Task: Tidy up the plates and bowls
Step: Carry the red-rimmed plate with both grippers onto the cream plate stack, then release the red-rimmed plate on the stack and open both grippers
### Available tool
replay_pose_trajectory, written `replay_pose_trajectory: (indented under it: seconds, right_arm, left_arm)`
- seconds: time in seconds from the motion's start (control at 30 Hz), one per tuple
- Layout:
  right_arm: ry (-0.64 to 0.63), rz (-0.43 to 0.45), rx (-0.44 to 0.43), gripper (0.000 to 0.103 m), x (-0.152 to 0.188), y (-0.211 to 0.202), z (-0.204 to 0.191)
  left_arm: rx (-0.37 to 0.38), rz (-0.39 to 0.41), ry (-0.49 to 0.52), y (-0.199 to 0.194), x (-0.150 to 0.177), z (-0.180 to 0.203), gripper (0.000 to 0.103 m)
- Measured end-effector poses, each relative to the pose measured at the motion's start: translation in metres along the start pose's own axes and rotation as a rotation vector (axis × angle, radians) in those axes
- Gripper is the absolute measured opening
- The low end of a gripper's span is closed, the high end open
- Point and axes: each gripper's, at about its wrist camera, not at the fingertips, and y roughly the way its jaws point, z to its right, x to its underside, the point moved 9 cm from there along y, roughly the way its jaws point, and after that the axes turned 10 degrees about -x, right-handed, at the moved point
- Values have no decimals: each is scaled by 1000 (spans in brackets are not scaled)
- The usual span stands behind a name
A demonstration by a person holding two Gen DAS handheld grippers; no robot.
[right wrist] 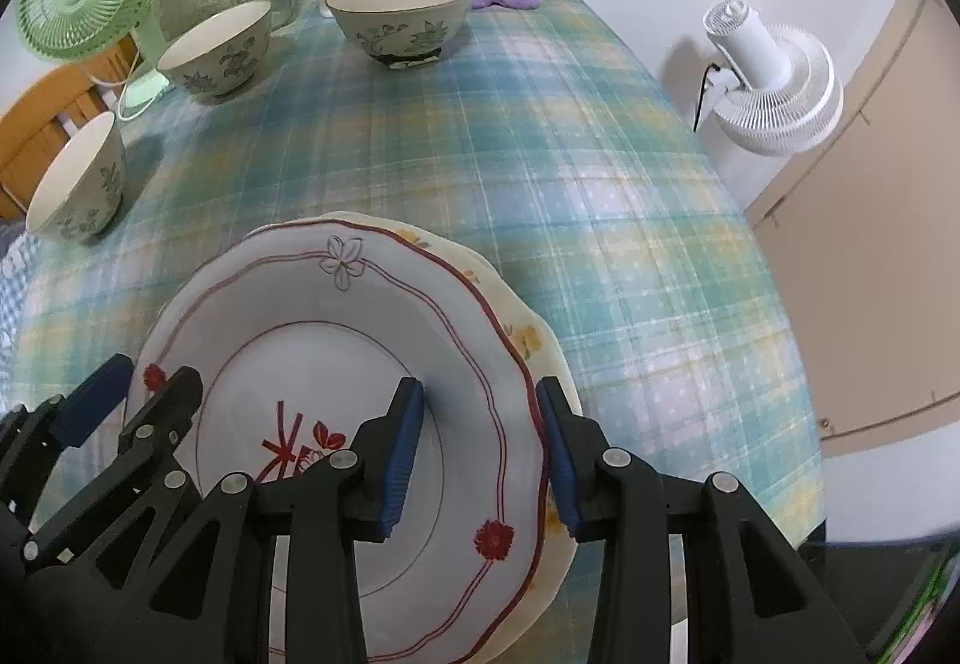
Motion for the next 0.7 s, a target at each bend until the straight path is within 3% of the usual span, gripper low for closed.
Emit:
replay_pose_trajectory:
  seconds: [0.23, 0.4, 0.7]
  right_arm:
    - [-42, -6, 32, 43, -2, 1, 1]
    - [-24, -22, -40, 54, -6, 2, 1]
    - [-43, 13, -153, 58, -39, -17, -8]
  left_arm:
    - [-1, -2, -15, 1, -2, -1, 38]
    - [22, -10, -30, 1, -2, -2, 41]
    - [19, 15, -71, -18, -25, -16, 73]
